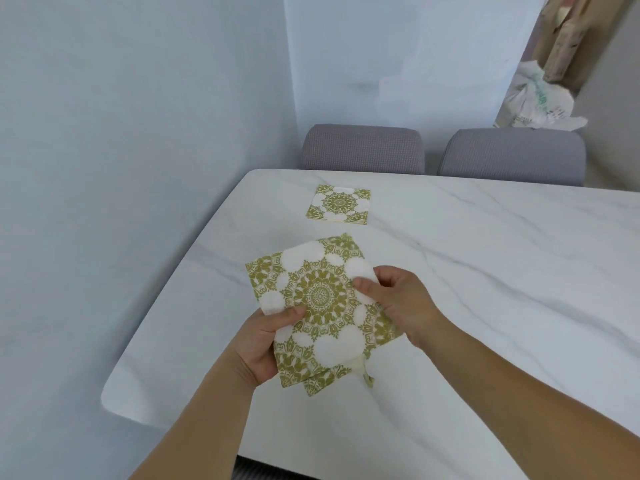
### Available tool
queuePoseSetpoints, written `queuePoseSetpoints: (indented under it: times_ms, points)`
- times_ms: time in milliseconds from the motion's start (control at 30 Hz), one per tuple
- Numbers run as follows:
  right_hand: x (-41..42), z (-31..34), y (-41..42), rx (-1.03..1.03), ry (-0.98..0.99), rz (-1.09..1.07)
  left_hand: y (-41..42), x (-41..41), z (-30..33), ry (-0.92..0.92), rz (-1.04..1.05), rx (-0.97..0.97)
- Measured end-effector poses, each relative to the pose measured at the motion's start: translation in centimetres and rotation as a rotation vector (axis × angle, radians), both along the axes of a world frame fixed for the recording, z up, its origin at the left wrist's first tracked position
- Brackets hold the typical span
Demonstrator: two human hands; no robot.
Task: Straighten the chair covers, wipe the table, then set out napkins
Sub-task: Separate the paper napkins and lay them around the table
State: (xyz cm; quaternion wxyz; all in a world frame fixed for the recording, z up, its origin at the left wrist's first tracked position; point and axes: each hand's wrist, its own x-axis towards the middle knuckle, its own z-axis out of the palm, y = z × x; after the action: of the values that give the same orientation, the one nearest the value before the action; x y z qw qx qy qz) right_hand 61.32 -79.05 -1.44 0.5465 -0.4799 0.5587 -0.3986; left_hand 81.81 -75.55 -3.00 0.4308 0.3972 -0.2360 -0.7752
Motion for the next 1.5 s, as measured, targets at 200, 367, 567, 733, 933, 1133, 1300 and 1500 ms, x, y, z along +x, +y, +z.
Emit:
queuePoseSetpoints:
  times_ms: [200, 367, 567, 733, 933, 1133, 1300, 1500]
  points:
    - [1.8, 1.5, 0.7, -0.175, 0.123, -0.155, 0.0, 1.6, -0.4, 0.041, -0.006, -0.008]
    - [1.9, 2.0, 0.5, -0.219, 0.118, -0.290, 0.0, 2.7, -0.9, 0.001, 0.009, 0.005]
    - [0.6, -0.1, 0.4, -0.045, 0.036, -0.402, -0.3, 5.1, -1.4, -0.017, 0.109, 0.049]
    - [1.2, -3.0, 1.8, 0.115, 0.028, -0.405, -0.4, 8.4, -2.1, -0.037, 0.236, 0.070]
    - [4.2, -3.9, 3.2, 0.188, -0.056, -0.293, -0.8, 11.8, -2.9, -0.023, 0.443, 0.066]
    - [5.6, -4.5, 4.3, 0.265, -0.329, -0.232, -1.1, 13.4, -3.8, 0.022, 0.573, 0.067]
    - [6.1, -9.0, 5.4, 0.409, -0.035, -0.197, -0.9, 13.5, -4.6, 0.028, 0.606, 0.109]
    - [6.6, -10.6, 6.1, 0.381, 0.368, -0.058, -0.4, 13.6, -4.9, 0.025, 0.617, 0.115]
